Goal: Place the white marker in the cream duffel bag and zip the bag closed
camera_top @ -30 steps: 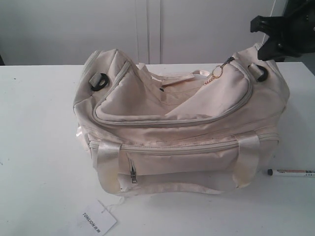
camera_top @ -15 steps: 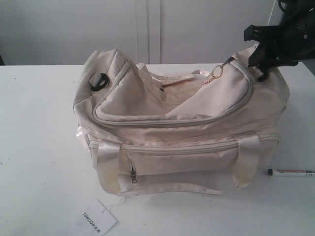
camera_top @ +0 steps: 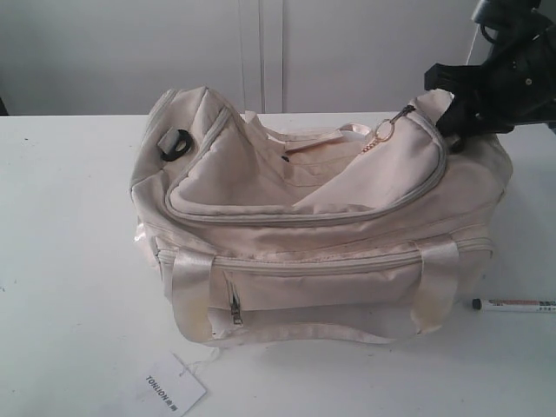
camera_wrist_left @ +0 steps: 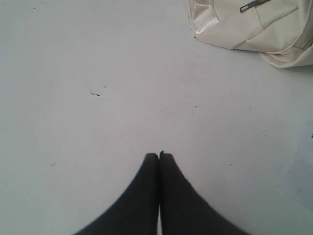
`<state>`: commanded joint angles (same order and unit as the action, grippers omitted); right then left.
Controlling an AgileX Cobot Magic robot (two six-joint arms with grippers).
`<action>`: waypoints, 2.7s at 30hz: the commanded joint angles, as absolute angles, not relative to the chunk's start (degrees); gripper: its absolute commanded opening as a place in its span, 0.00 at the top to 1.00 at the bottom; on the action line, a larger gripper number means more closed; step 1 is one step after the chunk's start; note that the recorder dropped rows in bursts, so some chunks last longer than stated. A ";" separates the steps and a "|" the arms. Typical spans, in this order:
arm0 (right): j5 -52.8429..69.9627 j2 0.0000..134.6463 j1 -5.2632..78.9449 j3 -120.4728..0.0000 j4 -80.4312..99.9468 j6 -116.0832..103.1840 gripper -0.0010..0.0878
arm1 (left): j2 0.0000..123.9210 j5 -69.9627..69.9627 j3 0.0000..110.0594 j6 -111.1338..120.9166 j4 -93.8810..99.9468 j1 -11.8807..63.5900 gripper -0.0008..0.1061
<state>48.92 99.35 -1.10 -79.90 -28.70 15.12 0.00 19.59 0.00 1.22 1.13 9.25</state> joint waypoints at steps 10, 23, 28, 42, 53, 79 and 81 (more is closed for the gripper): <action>48.73 97.19 -1.10 -80.64 -31.89 14.81 0.99 | 0.00 19.59 0.00 1.22 1.13 9.25 0.99; 47.07 92.23 -1.10 -80.64 -31.99 12.48 0.99 | 0.00 19.59 0.00 1.22 1.13 9.25 0.99; 46.62 90.36 -1.10 -80.64 -31.99 12.48 0.99 | 0.00 19.59 0.00 1.22 1.13 9.25 0.99; 46.19 90.14 -1.10 -80.64 -31.41 12.48 0.99 | 0.00 19.59 0.00 1.22 1.13 9.25 0.99; 46.19 90.14 -1.10 -80.64 -31.41 12.48 0.99 | 0.00 19.59 0.00 1.22 1.13 9.25 0.99; 46.19 90.14 -1.10 -80.64 -31.41 12.48 0.99 | 0.00 19.59 0.00 1.22 1.13 9.25 0.99; 46.19 90.14 -1.10 -80.64 -31.41 12.48 0.99 | 0.00 19.59 0.00 1.22 1.13 9.25 0.99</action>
<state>46.19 90.14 -1.10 -80.64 -31.41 12.48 0.00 19.59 0.00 1.22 1.13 9.25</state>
